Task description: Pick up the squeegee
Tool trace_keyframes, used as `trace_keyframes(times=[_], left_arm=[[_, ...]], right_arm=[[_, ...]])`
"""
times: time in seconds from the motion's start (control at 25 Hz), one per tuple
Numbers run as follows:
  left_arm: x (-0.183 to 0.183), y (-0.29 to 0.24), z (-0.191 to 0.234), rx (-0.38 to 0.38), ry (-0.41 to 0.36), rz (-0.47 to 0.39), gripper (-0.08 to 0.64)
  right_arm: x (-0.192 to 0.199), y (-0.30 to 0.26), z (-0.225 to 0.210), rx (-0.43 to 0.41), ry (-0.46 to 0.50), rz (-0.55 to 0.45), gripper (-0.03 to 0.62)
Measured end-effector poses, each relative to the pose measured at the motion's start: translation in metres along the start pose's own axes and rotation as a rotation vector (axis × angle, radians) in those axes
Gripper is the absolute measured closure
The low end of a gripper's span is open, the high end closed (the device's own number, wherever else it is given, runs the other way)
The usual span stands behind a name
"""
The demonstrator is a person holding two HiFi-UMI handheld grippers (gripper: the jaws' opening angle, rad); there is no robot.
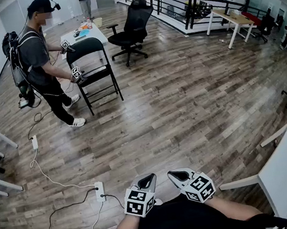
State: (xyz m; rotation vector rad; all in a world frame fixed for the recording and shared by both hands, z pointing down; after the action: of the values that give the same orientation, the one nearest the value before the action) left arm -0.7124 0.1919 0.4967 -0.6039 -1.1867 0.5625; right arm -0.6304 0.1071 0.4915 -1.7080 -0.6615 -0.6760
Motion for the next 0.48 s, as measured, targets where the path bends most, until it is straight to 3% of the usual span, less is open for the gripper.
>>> trace_keyframes(times=[0.48], left_arm=[[-0.005,0.004,-0.003,0.034,-0.048,-0.02,0.552]], right_arm=[[0.003,0.012,0.006,0.059,-0.012,0.003,0.588]])
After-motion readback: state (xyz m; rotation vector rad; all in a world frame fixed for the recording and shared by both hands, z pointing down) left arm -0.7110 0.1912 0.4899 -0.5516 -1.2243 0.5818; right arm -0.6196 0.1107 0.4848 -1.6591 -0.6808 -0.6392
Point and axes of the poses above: the fingertips, and each gripper's own axes: y backward along the fingers, z to its left, x out of its underside, the point moved 5 cm from there along y, backward along the fingers, and after that the axes turned 13 degrees about z, right-handed, at the moved point
